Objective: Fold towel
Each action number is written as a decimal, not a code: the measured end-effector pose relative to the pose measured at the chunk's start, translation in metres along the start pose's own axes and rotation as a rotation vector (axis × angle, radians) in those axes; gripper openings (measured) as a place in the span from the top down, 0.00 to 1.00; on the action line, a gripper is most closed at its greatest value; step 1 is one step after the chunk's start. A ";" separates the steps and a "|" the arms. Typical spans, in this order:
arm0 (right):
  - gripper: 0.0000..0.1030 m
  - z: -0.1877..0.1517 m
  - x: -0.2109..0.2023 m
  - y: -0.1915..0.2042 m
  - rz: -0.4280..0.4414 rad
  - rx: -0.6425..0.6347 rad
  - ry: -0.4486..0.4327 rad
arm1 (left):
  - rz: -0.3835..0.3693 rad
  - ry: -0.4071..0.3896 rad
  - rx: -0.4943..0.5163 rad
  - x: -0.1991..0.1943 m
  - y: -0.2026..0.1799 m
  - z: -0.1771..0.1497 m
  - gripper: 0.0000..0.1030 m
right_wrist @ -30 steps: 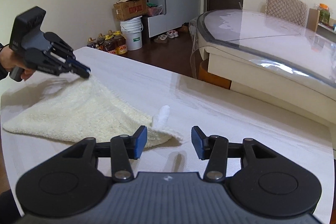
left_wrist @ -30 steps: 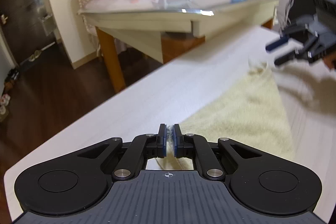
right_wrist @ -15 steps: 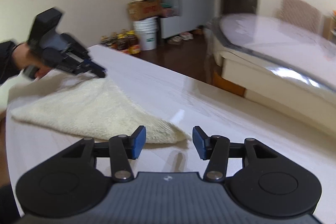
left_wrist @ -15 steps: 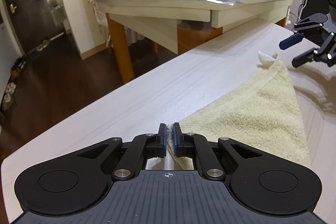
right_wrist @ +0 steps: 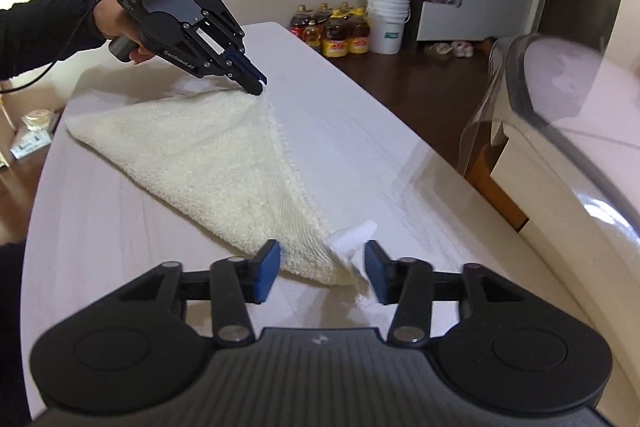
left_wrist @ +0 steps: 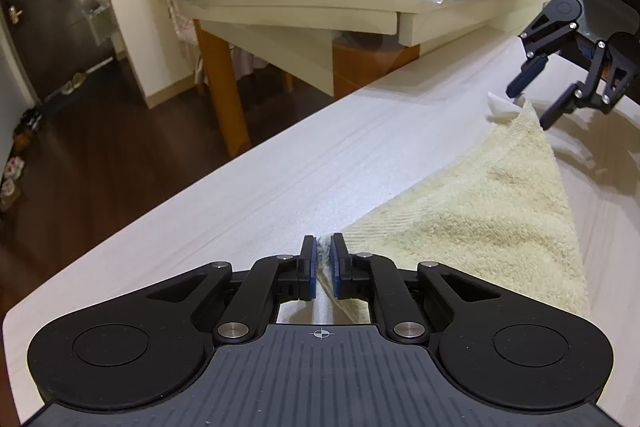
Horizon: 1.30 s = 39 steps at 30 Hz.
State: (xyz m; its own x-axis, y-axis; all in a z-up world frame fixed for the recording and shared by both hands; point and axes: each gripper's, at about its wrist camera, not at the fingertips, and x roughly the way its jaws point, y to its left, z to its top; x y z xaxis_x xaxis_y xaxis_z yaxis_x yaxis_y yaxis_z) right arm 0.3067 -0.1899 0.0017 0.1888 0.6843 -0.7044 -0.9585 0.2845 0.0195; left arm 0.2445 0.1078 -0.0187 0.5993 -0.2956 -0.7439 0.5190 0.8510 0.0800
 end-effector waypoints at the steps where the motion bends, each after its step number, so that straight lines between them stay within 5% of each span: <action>1: 0.75 -0.004 0.000 -0.004 0.016 0.031 0.008 | 0.001 0.002 0.000 0.000 0.000 0.000 0.91; 7: 0.84 -0.020 -0.013 -0.021 0.073 0.193 -0.017 | 0.008 0.020 0.013 0.003 -0.003 0.004 0.90; 8: 0.95 -0.023 -0.015 -0.025 0.077 0.228 -0.025 | 0.010 0.022 0.015 0.003 -0.003 0.004 0.90; 13: 0.92 -0.036 -0.027 -0.040 0.026 0.353 -0.061 | 0.022 0.023 0.015 0.003 -0.005 0.004 0.90; 16: 0.81 -0.032 -0.038 -0.023 -0.015 0.351 -0.115 | 0.034 0.020 0.005 0.003 -0.004 0.003 0.83; 18: 0.69 -0.024 -0.042 0.000 -0.041 0.323 -0.139 | 0.043 0.017 -0.008 0.002 -0.002 0.002 0.75; 24: 0.58 0.009 -0.039 0.094 -0.081 0.203 -0.165 | 0.063 0.003 -0.041 -0.014 0.003 -0.003 0.62; 36: 0.61 0.058 0.054 0.298 -0.118 -0.304 -0.119 | 0.136 -0.050 -0.081 -0.103 -0.003 -0.061 0.27; 39: 0.68 0.063 0.076 0.317 -0.110 -0.325 -0.097 | 0.151 -0.059 -0.093 -0.119 -0.003 -0.078 0.24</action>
State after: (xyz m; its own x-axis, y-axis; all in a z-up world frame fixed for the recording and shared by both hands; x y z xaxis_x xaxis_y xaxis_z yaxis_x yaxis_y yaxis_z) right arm 0.0307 -0.0056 -0.0007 0.2993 0.7261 -0.6191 -0.9462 0.1424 -0.2905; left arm 0.1242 0.1741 0.0177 0.7022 -0.1842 -0.6877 0.3639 0.9231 0.1242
